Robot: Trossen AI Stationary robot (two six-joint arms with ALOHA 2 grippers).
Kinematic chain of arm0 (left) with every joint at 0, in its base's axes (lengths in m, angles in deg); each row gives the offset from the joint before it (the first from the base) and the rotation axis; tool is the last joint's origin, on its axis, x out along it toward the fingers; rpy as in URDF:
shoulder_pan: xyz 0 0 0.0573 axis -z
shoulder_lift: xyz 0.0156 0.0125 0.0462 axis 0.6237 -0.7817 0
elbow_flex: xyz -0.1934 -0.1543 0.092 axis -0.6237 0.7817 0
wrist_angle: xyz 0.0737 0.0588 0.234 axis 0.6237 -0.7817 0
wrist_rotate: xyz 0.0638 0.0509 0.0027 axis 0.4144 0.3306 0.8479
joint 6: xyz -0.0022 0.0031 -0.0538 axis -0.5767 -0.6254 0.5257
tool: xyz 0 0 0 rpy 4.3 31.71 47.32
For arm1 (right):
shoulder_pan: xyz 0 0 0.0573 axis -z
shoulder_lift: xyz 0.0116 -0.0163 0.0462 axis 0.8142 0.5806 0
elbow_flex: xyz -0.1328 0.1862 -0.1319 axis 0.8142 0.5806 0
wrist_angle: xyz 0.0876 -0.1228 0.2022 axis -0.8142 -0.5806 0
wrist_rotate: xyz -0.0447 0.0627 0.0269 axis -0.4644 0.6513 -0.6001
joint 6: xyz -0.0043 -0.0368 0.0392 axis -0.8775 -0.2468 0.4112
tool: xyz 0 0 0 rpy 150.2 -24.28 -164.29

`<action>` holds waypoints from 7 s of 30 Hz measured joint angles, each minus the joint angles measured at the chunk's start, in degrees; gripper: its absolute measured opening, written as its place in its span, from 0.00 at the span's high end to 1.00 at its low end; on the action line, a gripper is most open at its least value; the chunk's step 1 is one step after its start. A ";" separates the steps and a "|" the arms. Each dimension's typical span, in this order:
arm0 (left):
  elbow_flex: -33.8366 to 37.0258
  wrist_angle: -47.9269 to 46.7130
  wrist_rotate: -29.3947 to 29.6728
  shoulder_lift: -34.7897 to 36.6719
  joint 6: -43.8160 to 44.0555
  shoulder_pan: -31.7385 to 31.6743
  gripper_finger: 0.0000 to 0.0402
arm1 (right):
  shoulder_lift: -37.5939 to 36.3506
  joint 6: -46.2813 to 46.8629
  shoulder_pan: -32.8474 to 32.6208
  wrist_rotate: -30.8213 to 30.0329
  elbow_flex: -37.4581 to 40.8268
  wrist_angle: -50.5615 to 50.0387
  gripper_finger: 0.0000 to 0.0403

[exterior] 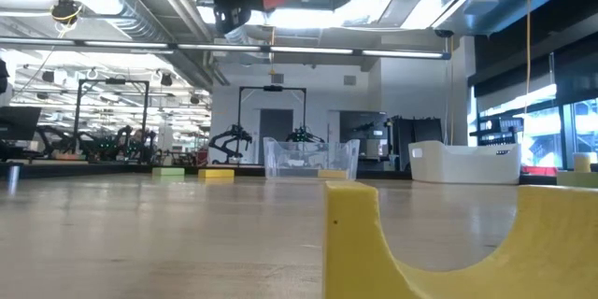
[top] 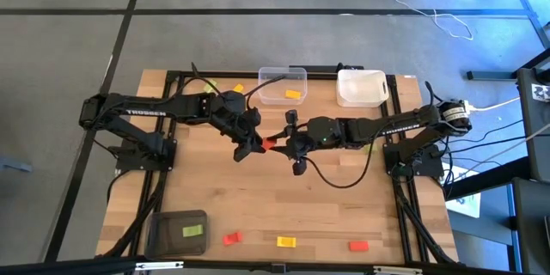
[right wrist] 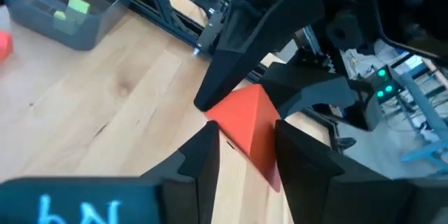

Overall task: Sort & place blocks by color
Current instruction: Put the top left orange block into the white bin

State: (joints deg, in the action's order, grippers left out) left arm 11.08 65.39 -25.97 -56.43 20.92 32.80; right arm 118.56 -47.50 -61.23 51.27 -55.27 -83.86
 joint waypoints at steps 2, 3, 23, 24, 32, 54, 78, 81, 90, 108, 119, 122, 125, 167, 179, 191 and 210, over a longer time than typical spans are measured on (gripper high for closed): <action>0.00 -0.30 0.94 0.00 -1.11 0.01 0.70 | -0.04 2.47 0.02 -0.08 0.00 -0.02 0.68; 0.00 -0.44 1.62 0.00 -1.64 0.00 0.70 | -0.06 3.91 0.02 -0.13 0.00 0.22 0.68; 0.13 -7.95 7.50 -0.09 -9.82 0.94 0.70 | -0.79 33.20 1.47 -0.09 -0.13 -3.20 0.68; 0.13 -8.05 7.49 -0.09 -9.82 0.94 0.70 | -0.79 35.76 1.79 -0.07 -0.13 -3.86 0.68; 0.14 -8.16 7.47 -0.09 -9.97 0.96 0.70 | -0.81 46.27 4.06 1.99 -0.13 -9.61 0.68; 0.20 -8.14 13.54 -0.07 -14.19 3.26 0.70 | -0.81 38.52 4.68 4.53 -0.11 -7.96 0.48; 0.22 -1.58 17.68 -0.04 -15.40 5.14 0.70 | -0.81 32.44 4.68 5.93 -0.11 -5.32 0.47; 0.22 -1.58 17.70 -0.04 -15.65 5.14 0.70 | -0.81 32.46 4.68 5.93 -0.11 -5.13 0.47; 0.20 -1.05 17.61 -0.04 -15.87 5.14 0.70 | 0.78 32.62 4.68 5.93 -0.11 -4.30 0.47; 0.22 -3.93 18.20 -0.04 -15.53 5.88 0.70 | 2.93 31.22 4.67 5.90 -0.04 0.64 0.47; 0.20 -3.68 18.41 -0.04 -15.52 5.97 0.70 | 2.93 31.45 4.66 6.45 -0.04 0.64 0.50; 0.20 -3.66 18.47 -0.04 -15.50 5.97 0.70 | 2.93 32.57 4.68 7.17 -0.04 0.64 0.56; 0.20 -3.70 18.58 -0.04 -15.48 6.01 0.70 | 2.93 33.77 4.68 7.43 -0.04 0.60 0.65; 0.09 -2.80 17.73 -0.02 -11.31 5.46 0.67 | 1.54 34.00 4.70 9.39 -0.11 -0.61 0.67; 0.09 -1.45 17.77 -0.02 -13.36 5.42 0.67 | -0.40 34.17 4.68 9.33 -0.17 -3.42 0.67; 0.11 -2.37 22.80 -0.02 -16.66 5.49 0.66 | -1.09 33.95 4.72 8.85 -0.17 -4.41 0.67; 0.48 -10.71 26.96 0.00 -15.38 5.42 0.67 | -1.27 34.32 4.49 8.42 -0.92 -7.04 0.67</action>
State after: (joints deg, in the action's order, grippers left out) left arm 11.57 54.68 1.00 -56.43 5.54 38.23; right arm 117.30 -13.18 -56.74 59.69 -56.19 -90.89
